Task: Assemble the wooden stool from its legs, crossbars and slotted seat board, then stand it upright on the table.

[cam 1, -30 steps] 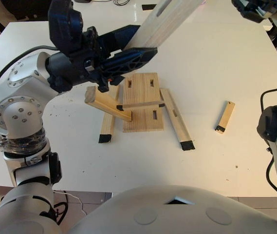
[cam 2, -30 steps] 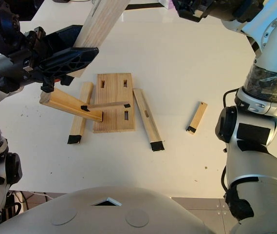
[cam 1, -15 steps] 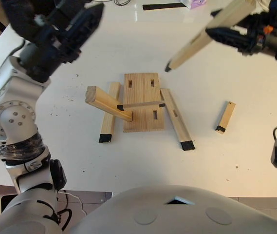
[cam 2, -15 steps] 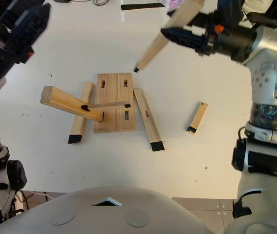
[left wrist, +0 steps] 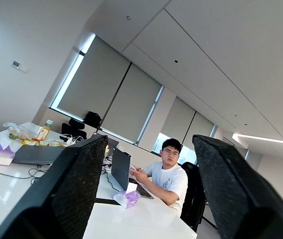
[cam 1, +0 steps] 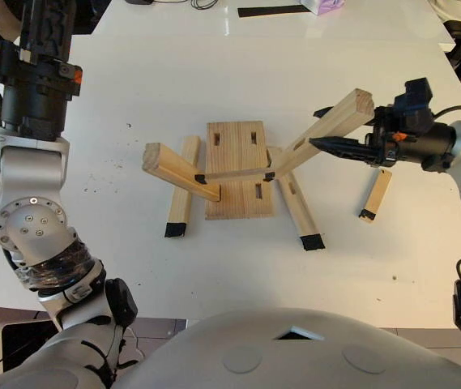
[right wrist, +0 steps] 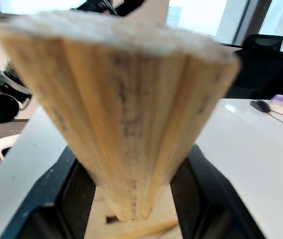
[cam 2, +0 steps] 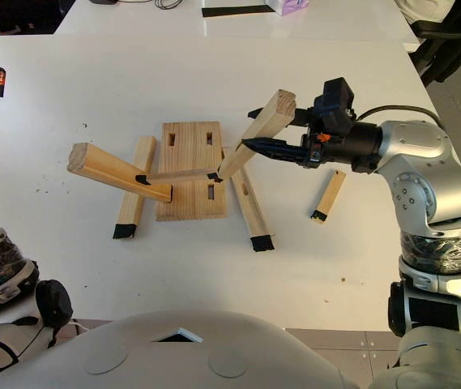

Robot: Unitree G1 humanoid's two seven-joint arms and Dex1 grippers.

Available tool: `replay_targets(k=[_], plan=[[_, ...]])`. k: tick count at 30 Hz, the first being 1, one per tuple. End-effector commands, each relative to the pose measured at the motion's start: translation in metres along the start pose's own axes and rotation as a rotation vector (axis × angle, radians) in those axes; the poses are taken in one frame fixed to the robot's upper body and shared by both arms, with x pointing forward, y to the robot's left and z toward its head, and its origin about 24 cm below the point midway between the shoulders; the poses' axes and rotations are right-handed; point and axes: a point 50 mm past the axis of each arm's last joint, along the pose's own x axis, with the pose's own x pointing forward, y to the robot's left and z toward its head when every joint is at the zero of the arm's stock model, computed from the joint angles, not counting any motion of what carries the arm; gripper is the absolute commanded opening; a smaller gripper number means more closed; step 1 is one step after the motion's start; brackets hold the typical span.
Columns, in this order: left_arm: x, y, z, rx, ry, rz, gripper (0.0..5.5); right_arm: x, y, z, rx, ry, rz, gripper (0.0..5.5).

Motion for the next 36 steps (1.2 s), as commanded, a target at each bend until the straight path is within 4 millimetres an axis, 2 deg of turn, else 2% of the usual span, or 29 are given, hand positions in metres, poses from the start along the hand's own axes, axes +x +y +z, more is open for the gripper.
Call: replay_targets(k=[1,17,28,32,36], plan=[[0.003,-0.002,-0.006,-0.006,0.018,-0.003,3.17,0.001,0.003,-0.008,0.028,0.008,0.008,2.01],[0.002,0.005,-0.013,0.014,0.052,0.015,3.17,0.004,-0.002,-0.021,0.023,0.072,0.041,2.01],[-0.003,0.002,-0.021,0.024,0.065,0.005,3.17,-0.003,-0.016,-0.019,-0.024,0.207,0.179,2.01],[-0.008,-0.003,-0.025,0.037,0.075,-0.001,3.17,0.006,-0.021,-0.016,-0.036,0.227,0.216,2.01],[-0.013,-0.008,-0.03,0.054,0.09,-0.003,3.17,0.02,-0.025,-0.006,-0.014,0.227,0.226,2.01]])
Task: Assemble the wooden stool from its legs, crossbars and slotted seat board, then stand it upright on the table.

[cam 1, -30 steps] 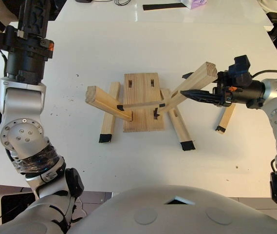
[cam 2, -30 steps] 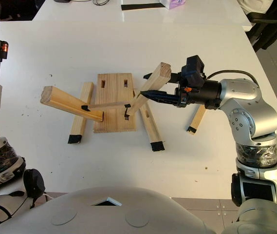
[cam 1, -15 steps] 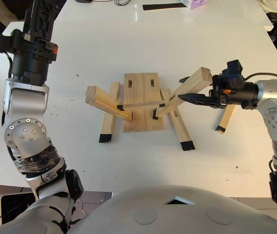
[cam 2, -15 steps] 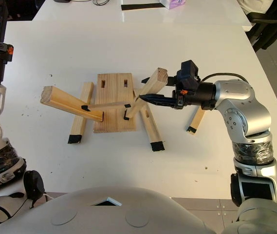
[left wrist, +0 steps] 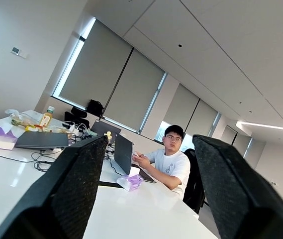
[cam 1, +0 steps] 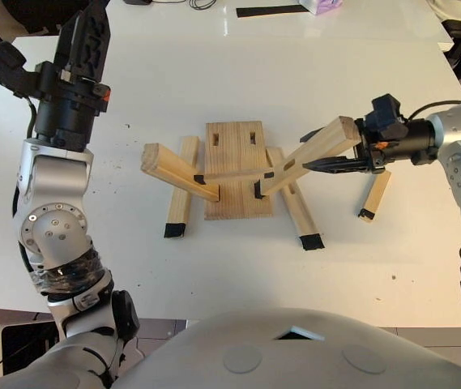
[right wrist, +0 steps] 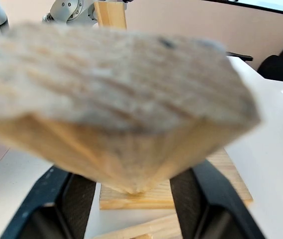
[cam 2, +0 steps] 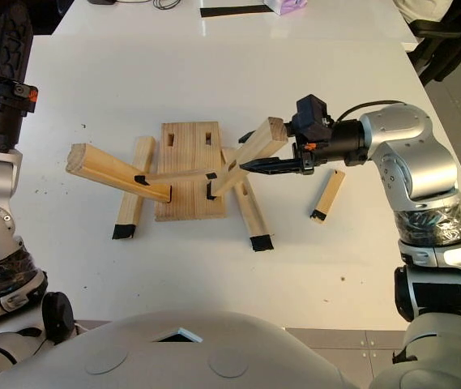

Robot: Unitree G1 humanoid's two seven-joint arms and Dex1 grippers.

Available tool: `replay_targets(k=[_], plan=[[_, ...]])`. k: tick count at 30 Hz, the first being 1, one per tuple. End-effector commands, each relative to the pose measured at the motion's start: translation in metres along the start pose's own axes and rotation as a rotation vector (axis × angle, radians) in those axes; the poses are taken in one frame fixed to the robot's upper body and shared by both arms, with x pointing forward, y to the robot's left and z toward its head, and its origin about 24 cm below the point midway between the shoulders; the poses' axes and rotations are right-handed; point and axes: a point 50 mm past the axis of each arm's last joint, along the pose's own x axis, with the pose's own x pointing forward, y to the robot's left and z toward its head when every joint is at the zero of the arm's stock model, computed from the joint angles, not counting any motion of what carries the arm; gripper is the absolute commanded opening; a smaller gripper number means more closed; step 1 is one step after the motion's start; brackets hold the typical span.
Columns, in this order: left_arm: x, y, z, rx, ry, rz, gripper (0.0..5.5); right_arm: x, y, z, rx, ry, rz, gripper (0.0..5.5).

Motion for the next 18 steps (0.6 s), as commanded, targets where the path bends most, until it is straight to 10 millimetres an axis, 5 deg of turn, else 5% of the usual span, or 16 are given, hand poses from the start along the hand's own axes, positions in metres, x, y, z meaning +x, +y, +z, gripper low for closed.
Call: replay_targets(k=[1,8,18], plan=[[-0.006,-0.005,-0.007,0.023,0.019,0.004,3.17,0.011,-0.006,0.009,0.036,0.042,0.014,2.01],[-0.022,-0.013,-0.016,0.042,0.0,0.063,3.17,0.022,-0.008,0.015,0.055,0.12,0.046,2.01],[-0.027,-0.012,-0.028,0.058,0.012,0.102,3.17,0.024,-0.003,-0.003,0.06,0.191,0.031,2.01]])
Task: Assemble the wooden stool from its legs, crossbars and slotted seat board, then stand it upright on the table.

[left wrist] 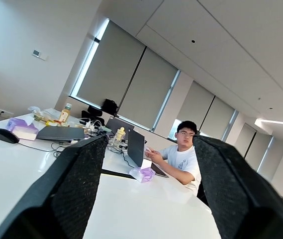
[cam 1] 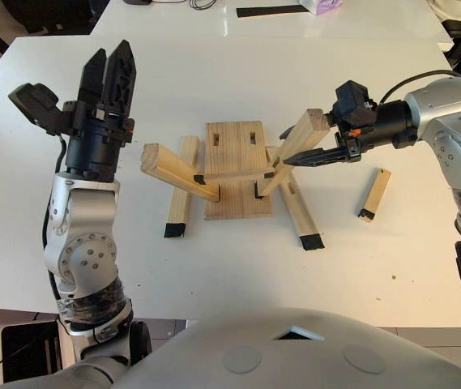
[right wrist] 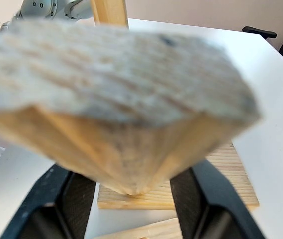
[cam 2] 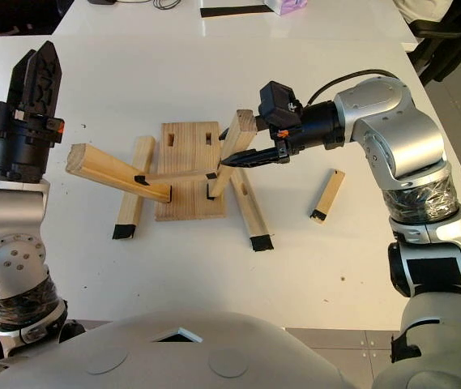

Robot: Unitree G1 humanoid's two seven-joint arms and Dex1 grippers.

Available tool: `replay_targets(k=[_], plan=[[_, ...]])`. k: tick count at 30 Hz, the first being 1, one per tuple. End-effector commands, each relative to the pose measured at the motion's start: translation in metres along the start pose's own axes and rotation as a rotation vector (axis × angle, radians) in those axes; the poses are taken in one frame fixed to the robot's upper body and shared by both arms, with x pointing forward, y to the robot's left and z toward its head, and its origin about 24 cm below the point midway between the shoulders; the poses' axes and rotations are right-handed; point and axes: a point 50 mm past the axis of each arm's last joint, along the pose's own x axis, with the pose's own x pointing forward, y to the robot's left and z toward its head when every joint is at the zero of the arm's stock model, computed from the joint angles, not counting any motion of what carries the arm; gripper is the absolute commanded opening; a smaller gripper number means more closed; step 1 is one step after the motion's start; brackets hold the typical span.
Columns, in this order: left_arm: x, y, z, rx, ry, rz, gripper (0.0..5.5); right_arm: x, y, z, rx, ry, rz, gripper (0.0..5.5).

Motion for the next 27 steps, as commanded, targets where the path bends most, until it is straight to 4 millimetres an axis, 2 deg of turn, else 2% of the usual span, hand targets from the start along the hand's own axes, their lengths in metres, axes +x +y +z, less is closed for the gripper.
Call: replay_targets(k=[1,11,27], plan=[[-0.001,0.002,-0.004,0.004,0.008,0.016,3.17,0.003,0.005,-0.021,0.047,0.075,-0.018,2.01],[-0.004,-0.009,-0.017,-0.02,0.033,0.021,3.17,0.011,0.015,-0.033,0.06,0.104,-0.081,2.01],[-0.005,-0.022,-0.033,-0.016,0.046,0.021,3.17,0.025,0.024,-0.02,0.051,0.168,-0.054,2.01]])
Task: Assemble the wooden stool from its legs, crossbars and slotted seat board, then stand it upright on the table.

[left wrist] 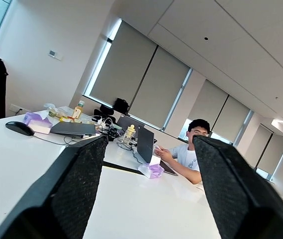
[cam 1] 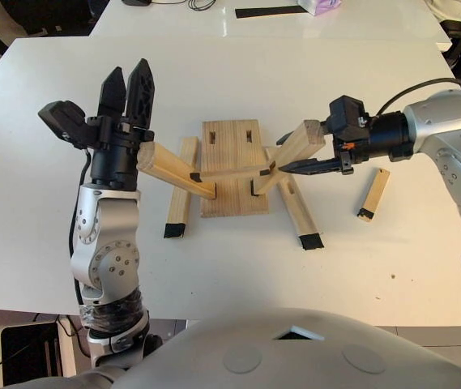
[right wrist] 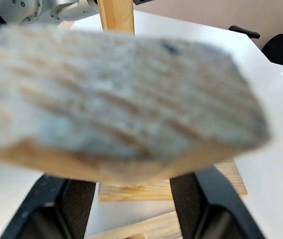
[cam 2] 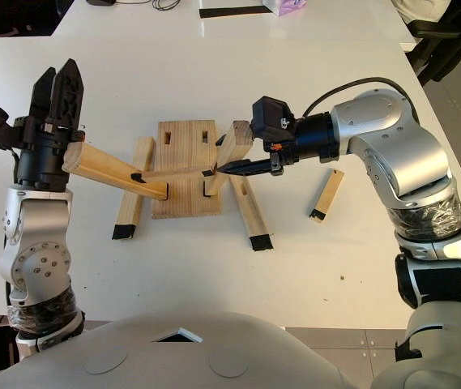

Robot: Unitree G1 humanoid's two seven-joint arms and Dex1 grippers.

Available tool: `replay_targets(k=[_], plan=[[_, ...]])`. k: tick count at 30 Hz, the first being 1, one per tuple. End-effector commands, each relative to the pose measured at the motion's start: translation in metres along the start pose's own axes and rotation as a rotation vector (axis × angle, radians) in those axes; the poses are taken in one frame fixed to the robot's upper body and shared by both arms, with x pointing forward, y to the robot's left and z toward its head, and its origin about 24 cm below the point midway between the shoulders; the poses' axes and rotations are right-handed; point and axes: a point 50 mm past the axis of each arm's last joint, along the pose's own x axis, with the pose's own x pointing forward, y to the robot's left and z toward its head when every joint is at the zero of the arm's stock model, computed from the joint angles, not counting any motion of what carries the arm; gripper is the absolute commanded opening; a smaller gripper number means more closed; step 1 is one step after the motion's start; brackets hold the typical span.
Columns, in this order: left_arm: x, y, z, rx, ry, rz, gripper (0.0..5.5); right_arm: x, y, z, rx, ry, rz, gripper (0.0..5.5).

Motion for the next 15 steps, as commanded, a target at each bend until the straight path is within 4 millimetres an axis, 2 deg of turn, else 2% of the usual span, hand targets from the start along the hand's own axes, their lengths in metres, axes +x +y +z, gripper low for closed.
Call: replay_targets(k=[1,7,15], plan=[[0.002,-0.012,-0.01,-0.027,0.037,-0.047,3.17,0.018,0.009,-0.024,0.103,0.105,0.025,2.01],[0.004,-0.008,-0.011,-0.032,0.028,-0.028,3.17,0.018,0.005,-0.04,0.147,0.115,-0.003,2.01],[0.007,0.0,-0.012,-0.037,0.045,-0.025,3.17,0.009,0.008,-0.046,0.099,0.013,0.055,2.01]])
